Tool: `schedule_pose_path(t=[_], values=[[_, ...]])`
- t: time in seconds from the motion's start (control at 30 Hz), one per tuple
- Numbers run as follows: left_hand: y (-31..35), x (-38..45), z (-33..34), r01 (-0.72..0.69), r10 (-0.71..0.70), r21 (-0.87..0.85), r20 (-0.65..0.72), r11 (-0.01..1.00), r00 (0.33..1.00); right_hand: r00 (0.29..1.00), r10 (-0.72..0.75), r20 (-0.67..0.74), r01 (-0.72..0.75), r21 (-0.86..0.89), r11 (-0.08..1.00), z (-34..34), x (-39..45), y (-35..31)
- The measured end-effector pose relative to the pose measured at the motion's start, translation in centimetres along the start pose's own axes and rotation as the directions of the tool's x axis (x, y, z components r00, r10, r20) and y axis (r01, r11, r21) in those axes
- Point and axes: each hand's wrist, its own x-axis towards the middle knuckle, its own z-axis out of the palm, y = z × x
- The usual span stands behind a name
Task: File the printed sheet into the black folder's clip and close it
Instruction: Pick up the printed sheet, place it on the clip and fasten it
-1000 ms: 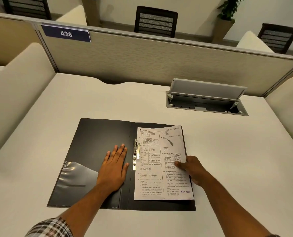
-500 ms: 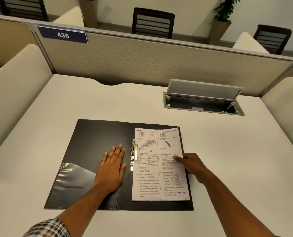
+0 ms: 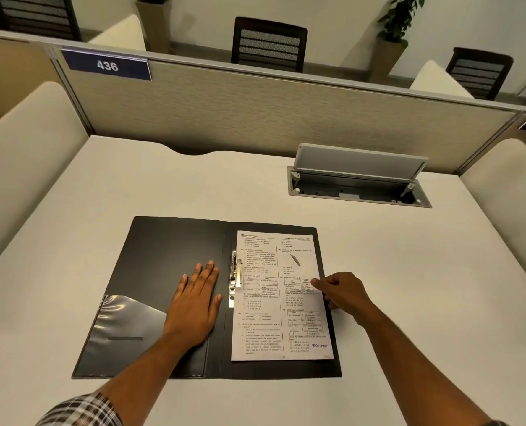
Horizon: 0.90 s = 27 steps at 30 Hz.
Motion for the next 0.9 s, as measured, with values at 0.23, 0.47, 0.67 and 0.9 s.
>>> schedule_pose_path(t=[0.23,0.47,0.67,0.9], values=[[0.3,-0.1,-0.5,-0.007,0.007,-0.009,0.001,1.0,1.0,0.999,0.003,-0.032,-0.002,0.019,1.0,0.3,-0.5,0.1],[0.5,-0.1,-0.9,-0.009,0.009,-0.029,-0.004,1.0,1.0,0.999,0.026,-0.04,-0.024,0.04,0.999,0.6,-0.6,0.0],[0.4,-0.1,-0.8,-0.01,0.01,-0.022,0.001,1.0,1.0,0.997,0.055,-0.047,-0.053,0.038,0.998,0.6,-0.4,-0.1],[0.3,0.1,-0.6,0.008,-0.008,0.0,0.022,1.0,1.0,0.977,-0.032,-0.21,0.044,0.053,0.998,1.7,-0.7,-3.2]])
